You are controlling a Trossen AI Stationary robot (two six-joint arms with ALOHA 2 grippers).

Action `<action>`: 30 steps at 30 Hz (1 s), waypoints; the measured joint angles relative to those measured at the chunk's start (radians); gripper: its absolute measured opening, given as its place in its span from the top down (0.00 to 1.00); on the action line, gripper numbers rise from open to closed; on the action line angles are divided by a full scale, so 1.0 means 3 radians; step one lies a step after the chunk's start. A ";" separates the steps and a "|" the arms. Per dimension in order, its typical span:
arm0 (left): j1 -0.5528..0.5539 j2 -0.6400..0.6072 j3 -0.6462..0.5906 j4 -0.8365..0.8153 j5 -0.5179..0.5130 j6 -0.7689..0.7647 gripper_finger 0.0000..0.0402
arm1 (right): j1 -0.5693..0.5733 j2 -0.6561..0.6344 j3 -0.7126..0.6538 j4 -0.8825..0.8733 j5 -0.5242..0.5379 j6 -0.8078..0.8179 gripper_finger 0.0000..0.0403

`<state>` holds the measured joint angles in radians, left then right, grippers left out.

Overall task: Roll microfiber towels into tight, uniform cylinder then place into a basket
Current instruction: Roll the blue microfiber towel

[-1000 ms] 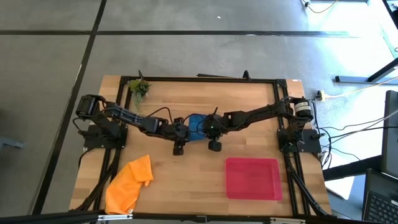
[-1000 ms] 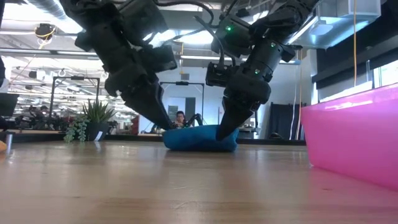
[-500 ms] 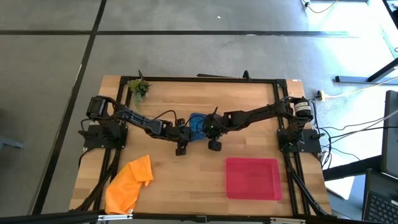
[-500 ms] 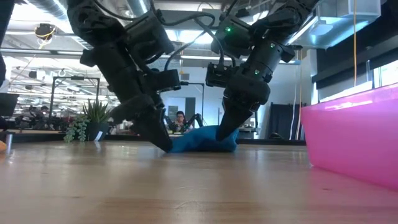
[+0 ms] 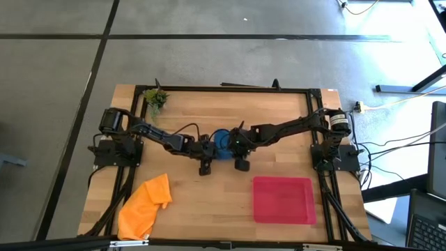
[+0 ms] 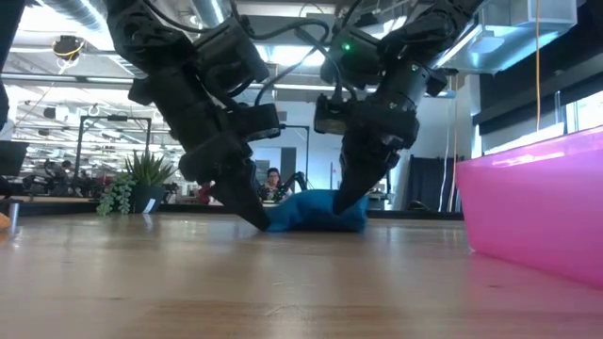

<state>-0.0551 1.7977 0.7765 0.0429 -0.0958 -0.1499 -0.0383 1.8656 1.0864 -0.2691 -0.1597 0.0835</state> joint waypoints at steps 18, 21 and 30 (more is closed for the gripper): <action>0.0247 -0.0563 -0.0038 -0.0158 0.1055 -0.0797 1.00 | -0.0100 -0.0003 0.0003 -0.0226 -0.0757 0.0226 0.97; 0.0294 -0.0577 -0.0036 -0.0133 0.1022 -0.0901 1.00 | -0.0100 -0.0003 0.0002 -0.0230 -0.0758 0.0224 0.97; 0.0421 -0.0637 0.0197 -0.0179 0.0995 -0.1047 1.00 | -0.0100 -0.0003 -0.0001 -0.0228 -0.0757 0.0178 0.97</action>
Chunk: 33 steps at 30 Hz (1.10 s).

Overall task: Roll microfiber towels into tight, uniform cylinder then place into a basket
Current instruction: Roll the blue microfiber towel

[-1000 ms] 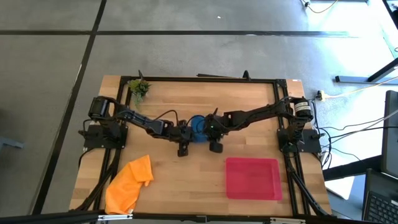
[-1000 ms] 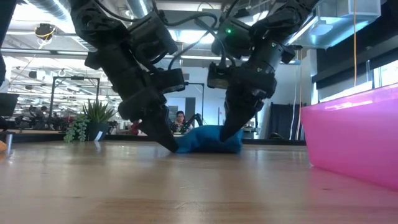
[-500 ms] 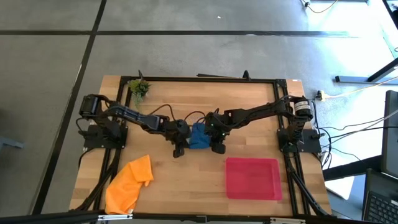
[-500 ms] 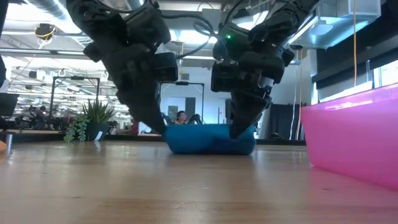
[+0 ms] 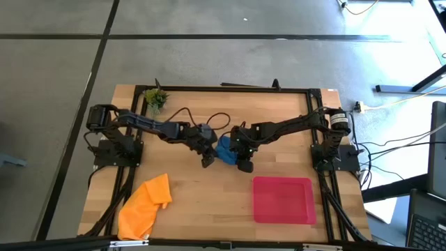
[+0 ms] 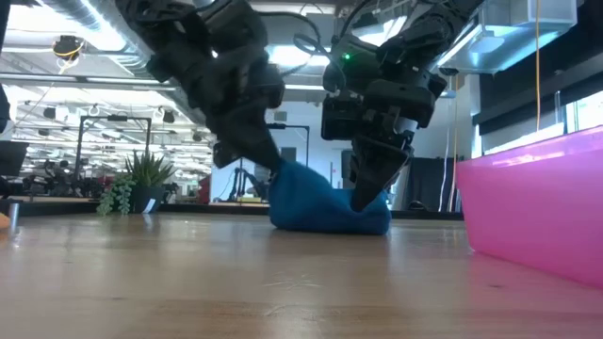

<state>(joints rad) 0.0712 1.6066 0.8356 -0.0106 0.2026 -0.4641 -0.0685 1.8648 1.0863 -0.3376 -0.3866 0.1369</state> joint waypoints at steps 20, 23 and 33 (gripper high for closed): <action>0.0228 0.0188 0.0082 -0.0009 -0.0238 -0.0629 1.00 | 0.0000 0.0000 0.0000 0.0021 0.0047 -0.0049 0.97; 0.0227 0.0209 0.0083 -0.0008 -0.0352 -0.0628 1.00 | 0.0000 0.0000 0.0000 0.0025 0.0066 -0.0050 0.97; 0.0196 0.0520 0.0087 0.0094 -0.0637 -0.0601 1.00 | -0.0001 0.0000 0.0000 0.0031 0.0113 -0.0061 0.97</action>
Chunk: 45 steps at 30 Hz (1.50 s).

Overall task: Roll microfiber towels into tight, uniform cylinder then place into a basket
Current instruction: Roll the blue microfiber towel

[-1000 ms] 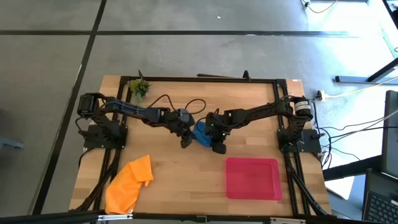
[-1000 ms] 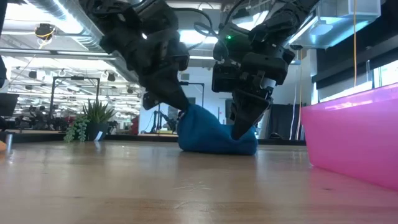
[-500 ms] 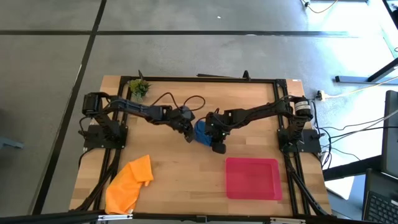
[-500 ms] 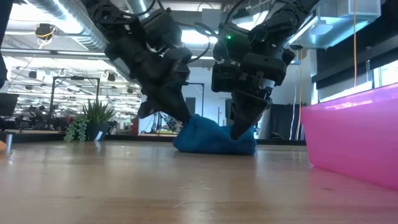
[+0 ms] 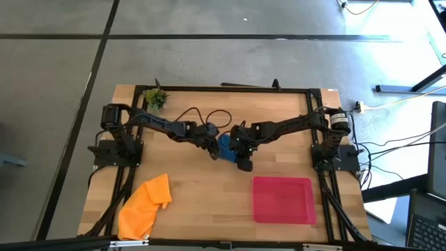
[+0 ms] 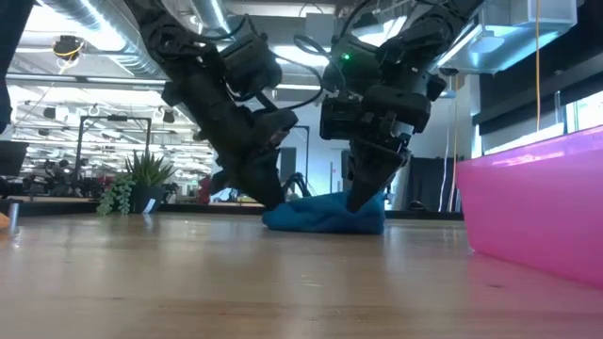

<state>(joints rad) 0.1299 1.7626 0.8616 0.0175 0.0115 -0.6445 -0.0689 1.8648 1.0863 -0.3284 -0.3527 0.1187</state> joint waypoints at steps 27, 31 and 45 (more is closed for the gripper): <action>-0.0050 0.0211 0.0007 0.0024 0.0008 0.0355 1.00 | -0.0724 0.0003 -0.0007 -0.0239 -0.1251 0.0698 0.97; -0.0050 0.0213 0.0005 0.0024 0.0013 0.0405 1.00 | -0.0809 0.0003 -0.0110 -0.0234 -0.1163 0.0848 0.97; -0.0092 0.0215 -0.0002 0.0015 0.0014 0.0535 1.00 | -0.0919 0.0003 -0.0203 0.0191 -0.0735 0.1068 0.97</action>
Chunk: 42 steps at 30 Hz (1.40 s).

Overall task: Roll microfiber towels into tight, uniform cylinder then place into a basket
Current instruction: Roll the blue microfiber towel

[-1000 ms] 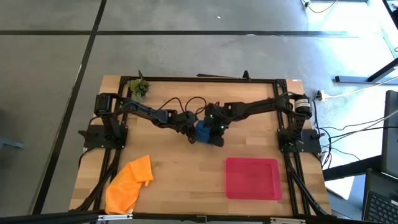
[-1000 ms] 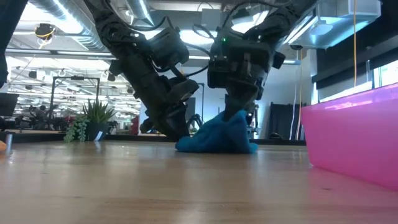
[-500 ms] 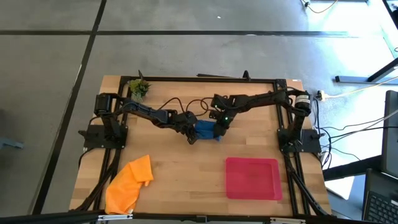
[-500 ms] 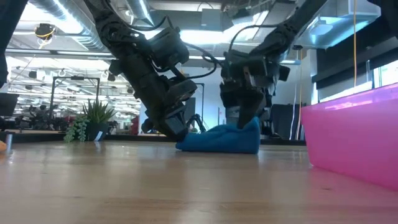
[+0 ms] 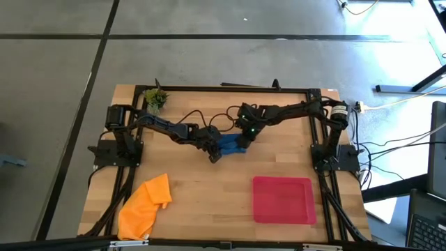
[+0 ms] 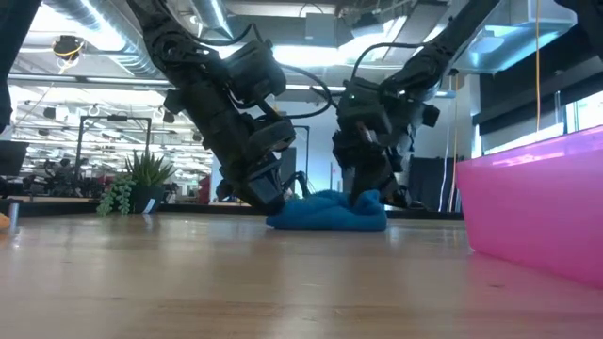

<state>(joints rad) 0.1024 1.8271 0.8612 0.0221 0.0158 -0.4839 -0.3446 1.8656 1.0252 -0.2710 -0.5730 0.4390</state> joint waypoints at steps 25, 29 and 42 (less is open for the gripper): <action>-0.0088 -0.0013 0.0000 -0.0097 0.0336 0.0666 1.00 | -0.0020 0.0415 0.0029 0.0139 -0.0573 0.0504 0.97; -0.0090 -0.0014 -0.0001 -0.0098 0.0277 0.0669 1.00 | 0.0072 0.0418 0.0027 0.0137 -0.0344 0.0529 0.97; -0.0094 -0.0118 -0.0009 -0.0147 0.0223 0.0757 1.00 | 0.0155 0.0421 0.0024 0.0128 -0.0227 0.0538 0.97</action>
<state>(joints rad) 0.0742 1.7916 0.8585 -0.0220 0.0827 -0.2567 -0.2981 1.9919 1.0325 -0.2325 -0.6413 0.6003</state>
